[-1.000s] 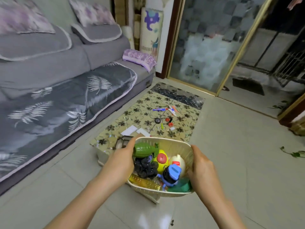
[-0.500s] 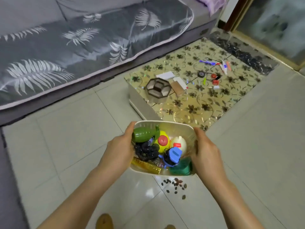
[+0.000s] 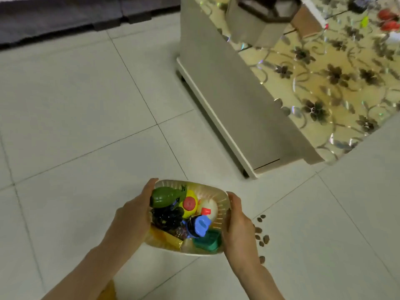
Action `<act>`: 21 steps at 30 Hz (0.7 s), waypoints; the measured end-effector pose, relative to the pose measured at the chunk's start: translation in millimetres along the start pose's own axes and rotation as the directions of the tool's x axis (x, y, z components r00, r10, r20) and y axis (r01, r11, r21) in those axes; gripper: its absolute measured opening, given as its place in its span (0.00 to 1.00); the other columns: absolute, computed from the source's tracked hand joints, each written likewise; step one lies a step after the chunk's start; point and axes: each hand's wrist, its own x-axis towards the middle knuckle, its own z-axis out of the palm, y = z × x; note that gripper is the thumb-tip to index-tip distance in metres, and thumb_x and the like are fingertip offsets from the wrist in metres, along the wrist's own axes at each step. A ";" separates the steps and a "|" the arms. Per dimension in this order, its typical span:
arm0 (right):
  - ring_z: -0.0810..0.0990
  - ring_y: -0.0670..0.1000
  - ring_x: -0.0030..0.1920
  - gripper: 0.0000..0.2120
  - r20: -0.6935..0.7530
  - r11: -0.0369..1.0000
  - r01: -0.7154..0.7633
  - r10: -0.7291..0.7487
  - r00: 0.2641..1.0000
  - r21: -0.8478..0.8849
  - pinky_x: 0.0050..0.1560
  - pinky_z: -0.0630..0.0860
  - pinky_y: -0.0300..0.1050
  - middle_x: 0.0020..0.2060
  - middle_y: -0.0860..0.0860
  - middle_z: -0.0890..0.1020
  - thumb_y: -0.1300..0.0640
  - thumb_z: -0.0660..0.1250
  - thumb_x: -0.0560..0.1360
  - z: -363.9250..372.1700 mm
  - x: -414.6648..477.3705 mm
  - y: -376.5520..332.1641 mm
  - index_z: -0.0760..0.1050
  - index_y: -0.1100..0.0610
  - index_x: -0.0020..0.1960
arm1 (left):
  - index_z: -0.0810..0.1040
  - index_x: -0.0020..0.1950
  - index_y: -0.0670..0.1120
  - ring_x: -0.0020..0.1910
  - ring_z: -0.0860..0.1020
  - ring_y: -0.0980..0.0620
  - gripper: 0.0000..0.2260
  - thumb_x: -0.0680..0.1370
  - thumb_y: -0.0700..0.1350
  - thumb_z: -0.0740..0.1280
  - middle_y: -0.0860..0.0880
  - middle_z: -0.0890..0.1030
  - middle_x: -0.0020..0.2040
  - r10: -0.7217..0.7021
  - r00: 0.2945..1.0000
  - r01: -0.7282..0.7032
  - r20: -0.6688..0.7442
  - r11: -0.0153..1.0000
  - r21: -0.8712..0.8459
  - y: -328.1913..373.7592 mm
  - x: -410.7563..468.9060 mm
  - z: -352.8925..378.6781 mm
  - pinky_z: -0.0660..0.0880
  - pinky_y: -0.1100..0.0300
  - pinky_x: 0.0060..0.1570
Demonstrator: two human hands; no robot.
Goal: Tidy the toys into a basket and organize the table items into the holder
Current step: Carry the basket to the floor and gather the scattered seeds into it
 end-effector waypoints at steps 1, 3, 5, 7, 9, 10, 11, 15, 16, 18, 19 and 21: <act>0.79 0.33 0.38 0.19 0.020 0.999 0.024 -0.023 1.000 -0.032 0.31 0.70 0.23 0.34 0.41 0.81 0.56 0.54 0.82 22.1 15.2 20.9 0.66 0.28 0.48 | 0.46 0.74 0.61 0.43 0.77 0.50 0.28 0.79 0.44 0.54 0.53 0.75 0.44 -0.012 1.000 0.012 0.017 1.000 0.002 -19.7 11.9 26.4 0.77 0.55 0.49; 0.78 0.33 0.38 0.21 0.034 0.998 0.030 -0.028 0.999 -0.049 0.30 0.70 0.23 0.35 0.41 0.80 0.56 0.54 0.82 52.8 40.3 54.1 0.65 0.27 0.47 | 0.44 0.74 0.61 0.43 0.78 0.50 0.30 0.79 0.41 0.54 0.52 0.77 0.45 -0.053 0.998 0.053 0.037 0.999 -0.002 -45.8 33.1 65.4 0.77 0.54 0.51; 0.79 0.42 0.35 0.20 0.017 0.998 0.035 -0.034 0.999 -0.048 0.28 0.70 0.26 0.34 0.41 0.79 0.60 0.56 0.81 71.6 62.4 76.8 0.68 0.32 0.53 | 0.43 0.75 0.61 0.43 0.79 0.49 0.32 0.79 0.38 0.55 0.51 0.78 0.46 -0.054 0.998 0.054 0.031 0.998 0.012 -62.8 52.5 93.9 0.77 0.54 0.50; 0.76 0.43 0.36 0.18 0.025 0.994 0.055 -0.053 0.998 -0.097 0.29 0.68 0.26 0.39 0.41 0.77 0.62 0.57 0.80 92.4 84.8 101.8 0.67 0.40 0.61 | 0.43 0.75 0.61 0.41 0.79 0.48 0.34 0.78 0.37 0.56 0.51 0.77 0.44 -0.049 0.999 0.048 0.022 0.999 0.022 -81.2 72.4 124.4 0.76 0.54 0.48; 0.77 0.43 0.40 0.17 0.044 0.992 0.005 0.001 0.999 -0.124 0.32 0.69 0.26 0.43 0.44 0.78 0.59 0.56 0.80 111.3 107.9 125.5 0.62 0.39 0.62 | 0.44 0.75 0.60 0.39 0.77 0.48 0.34 0.77 0.37 0.57 0.51 0.76 0.42 -0.044 0.999 0.043 0.019 0.999 0.028 -95.5 93.8 151.7 0.75 0.53 0.48; 0.77 0.45 0.42 0.19 0.048 0.991 0.008 -0.002 0.999 -0.137 0.36 0.71 0.30 0.45 0.46 0.79 0.59 0.56 0.79 115.1 114.2 130.0 0.60 0.40 0.65 | 0.44 0.75 0.60 0.40 0.76 0.48 0.34 0.77 0.38 0.57 0.51 0.76 0.43 -0.041 0.999 0.040 0.012 0.999 0.034 -98.9 99.7 154.7 0.75 0.53 0.50; 0.78 0.47 0.44 0.22 0.053 0.982 0.029 -0.020 0.998 -0.185 0.40 0.72 0.35 0.46 0.47 0.79 0.59 0.56 0.78 124.2 121.6 142.1 0.58 0.41 0.67 | 0.44 0.75 0.61 0.41 0.77 0.48 0.34 0.77 0.39 0.58 0.51 0.76 0.44 -0.027 1.000 0.027 0.001 1.000 0.014 -106.7 108.1 168.8 0.74 0.52 0.52; 0.78 0.46 0.43 0.23 0.099 0.976 0.040 -0.019 0.995 -0.215 0.40 0.70 0.36 0.49 0.48 0.78 0.55 0.56 0.78 144.6 136.7 176.2 0.55 0.41 0.69 | 0.43 0.75 0.60 0.41 0.77 0.49 0.36 0.77 0.39 0.60 0.51 0.77 0.48 0.024 1.000 -0.024 0.019 0.999 0.027 -131.6 121.1 202.9 0.77 0.52 0.50; 0.77 0.43 0.42 0.22 0.112 0.974 0.046 -0.021 0.994 -0.223 0.38 0.70 0.34 0.50 0.47 0.78 0.53 0.56 0.78 147.4 137.6 184.1 0.54 0.40 0.69 | 0.43 0.76 0.59 0.41 0.77 0.49 0.37 0.77 0.38 0.61 0.51 0.77 0.50 0.048 0.999 -0.049 0.015 0.998 0.041 -135.9 121.3 209.2 0.77 0.52 0.49; 0.77 0.42 0.44 0.24 0.134 0.971 0.075 -0.046 0.990 -0.227 0.41 0.73 0.33 0.52 0.46 0.77 0.50 0.57 0.79 151.7 138.7 195.0 0.51 0.40 0.70 | 0.42 0.76 0.57 0.40 0.77 0.50 0.38 0.76 0.38 0.62 0.51 0.76 0.53 0.077 0.997 -0.077 0.007 0.994 0.071 -142.8 120.6 217.2 0.78 0.54 0.47; 0.78 0.43 0.45 0.26 0.151 0.962 0.099 -0.062 0.987 -0.253 0.45 0.75 0.36 0.54 0.45 0.76 0.50 0.58 0.79 153.3 137.8 198.6 0.48 0.40 0.72 | 0.41 0.76 0.57 0.40 0.78 0.50 0.38 0.77 0.38 0.62 0.51 0.76 0.54 0.080 0.997 -0.080 0.002 0.993 0.087 -145.0 119.5 220.3 0.78 0.54 0.46; 0.78 0.46 0.49 0.27 0.152 0.960 0.119 -0.082 0.985 -0.253 0.53 0.78 0.43 0.56 0.44 0.75 0.47 0.57 0.79 155.2 139.7 203.8 0.46 0.39 0.72 | 0.38 0.76 0.57 0.41 0.80 0.51 0.38 0.77 0.38 0.61 0.51 0.75 0.58 0.082 0.996 -0.084 0.019 0.989 0.125 -149.4 122.2 224.2 0.79 0.54 0.47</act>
